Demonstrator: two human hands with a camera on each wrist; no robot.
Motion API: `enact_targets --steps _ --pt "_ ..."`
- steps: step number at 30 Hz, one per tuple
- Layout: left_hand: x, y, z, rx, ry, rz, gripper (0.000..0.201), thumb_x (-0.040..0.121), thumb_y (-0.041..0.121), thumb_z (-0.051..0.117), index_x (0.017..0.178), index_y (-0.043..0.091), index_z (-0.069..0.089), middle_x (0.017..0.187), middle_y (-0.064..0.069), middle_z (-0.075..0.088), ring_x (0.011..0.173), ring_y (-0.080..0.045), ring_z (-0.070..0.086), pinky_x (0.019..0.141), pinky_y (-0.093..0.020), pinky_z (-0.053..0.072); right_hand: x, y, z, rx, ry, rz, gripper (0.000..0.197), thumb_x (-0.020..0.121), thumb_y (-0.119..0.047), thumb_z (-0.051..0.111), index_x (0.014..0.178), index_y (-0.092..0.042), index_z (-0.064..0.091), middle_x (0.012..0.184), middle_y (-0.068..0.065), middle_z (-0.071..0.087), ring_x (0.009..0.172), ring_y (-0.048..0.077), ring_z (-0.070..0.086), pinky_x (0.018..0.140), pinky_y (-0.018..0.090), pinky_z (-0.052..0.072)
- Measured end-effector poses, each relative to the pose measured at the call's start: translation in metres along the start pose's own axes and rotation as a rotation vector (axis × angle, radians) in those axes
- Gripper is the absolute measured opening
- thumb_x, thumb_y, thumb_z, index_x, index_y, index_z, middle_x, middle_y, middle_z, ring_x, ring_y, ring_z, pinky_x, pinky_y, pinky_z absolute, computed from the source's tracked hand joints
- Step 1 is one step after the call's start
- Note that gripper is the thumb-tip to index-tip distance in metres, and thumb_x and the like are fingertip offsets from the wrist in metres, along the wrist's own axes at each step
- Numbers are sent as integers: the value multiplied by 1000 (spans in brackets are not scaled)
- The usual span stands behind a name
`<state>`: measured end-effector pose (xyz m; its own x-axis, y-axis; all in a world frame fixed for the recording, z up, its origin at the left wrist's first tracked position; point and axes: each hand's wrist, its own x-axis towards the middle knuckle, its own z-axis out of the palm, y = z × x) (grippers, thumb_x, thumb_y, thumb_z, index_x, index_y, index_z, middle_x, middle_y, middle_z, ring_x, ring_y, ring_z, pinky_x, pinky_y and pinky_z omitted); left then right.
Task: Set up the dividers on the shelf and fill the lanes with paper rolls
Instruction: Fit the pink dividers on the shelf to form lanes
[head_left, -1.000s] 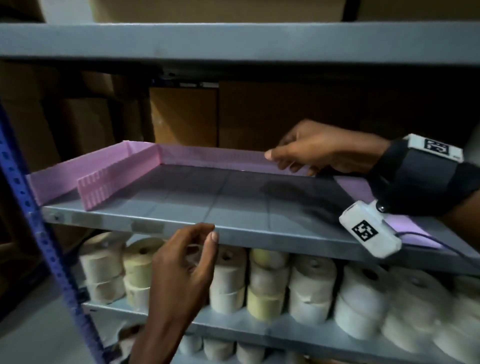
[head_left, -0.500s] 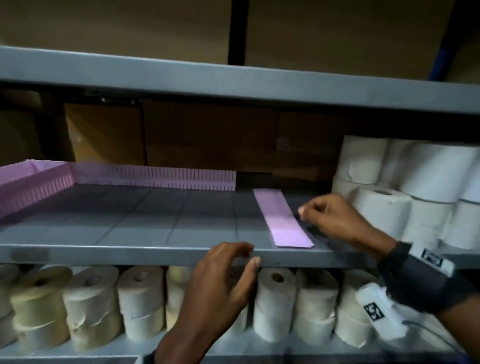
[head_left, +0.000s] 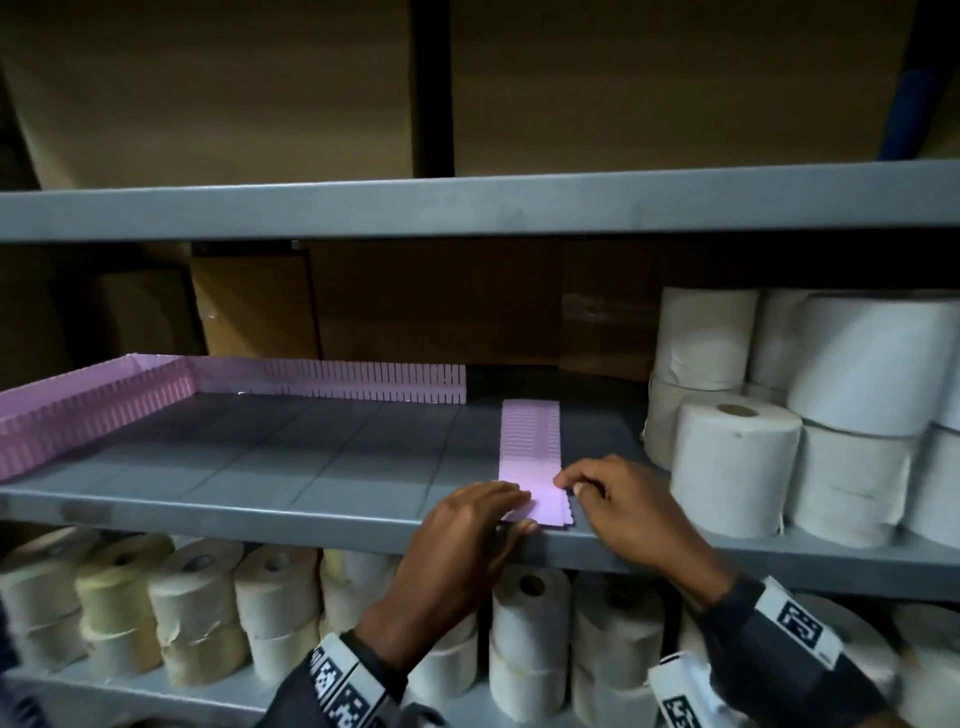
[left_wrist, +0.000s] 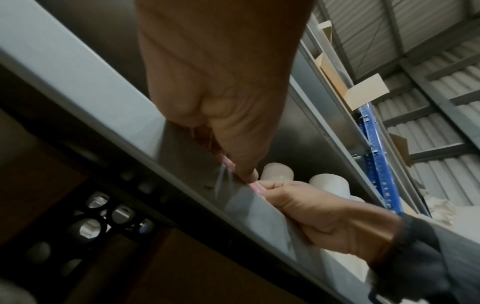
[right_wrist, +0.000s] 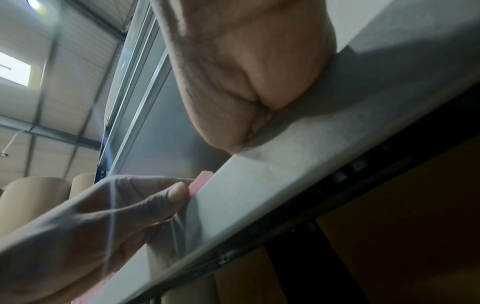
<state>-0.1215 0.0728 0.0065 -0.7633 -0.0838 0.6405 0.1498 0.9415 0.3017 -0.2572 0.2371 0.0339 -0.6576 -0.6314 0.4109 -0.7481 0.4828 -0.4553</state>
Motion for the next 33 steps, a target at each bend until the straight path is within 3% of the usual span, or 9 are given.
enact_targets --steps 6,9,14,19,23,25,28,33 --pt "-3 2 -12 -58 116 83 29 98 33 60 116 17 76 117 3 76 108 -12 71 89 -30 57 -1 5 -2 161 48 95 19 96 -29 56 108 -35 69 104 -16 70 91 4 64 86 32 54" --pt "-6 1 -20 14 222 130 35 99 28 52 119 9 73 112 -2 77 93 -16 75 74 -30 60 1 6 -2 192 75 119 16 95 -32 59 107 -33 69 99 -16 70 87 2 64 82 29 54" --pt "-14 -9 -34 51 479 50 35 97 24 51 119 2 68 87 -3 76 65 -14 72 55 -31 56 2 9 1 272 139 171 14 90 -34 65 99 -27 73 91 -14 73 85 7 67 83 32 55" --pt "-28 -22 -55 -270 693 -119 20 103 26 54 118 17 64 94 13 73 78 -7 75 63 -32 63 5 10 1 377 228 224 5 93 -38 60 94 -33 63 83 -12 69 78 8 65 70 29 51" --pt "-39 -30 -79 -572 736 -247 23 98 22 55 116 14 67 95 6 77 77 -17 77 69 -27 63 11 7 -2 521 225 318 18 97 -47 50 112 -37 52 96 -7 68 85 18 67 78 43 58" --pt "-43 -35 -93 -631 747 -282 22 98 19 55 115 11 67 97 6 78 72 -20 77 68 -26 63 13 3 -4 569 206 337 22 98 -46 48 114 -33 55 102 -5 67 88 18 67 71 38 57" --pt "-50 -45 -111 -658 735 -306 24 100 13 53 120 7 66 99 5 78 72 -21 77 68 -25 63 19 -10 -10 608 219 299 19 99 -40 50 101 -28 65 102 -5 69 86 15 67 59 28 50" --pt "-63 -65 -152 -623 787 -293 20 100 16 53 114 14 68 98 2 78 77 -23 76 68 -26 63 37 -52 -22 576 226 164 10 94 -33 61 95 -32 71 85 -18 73 79 6 67 61 24 52"
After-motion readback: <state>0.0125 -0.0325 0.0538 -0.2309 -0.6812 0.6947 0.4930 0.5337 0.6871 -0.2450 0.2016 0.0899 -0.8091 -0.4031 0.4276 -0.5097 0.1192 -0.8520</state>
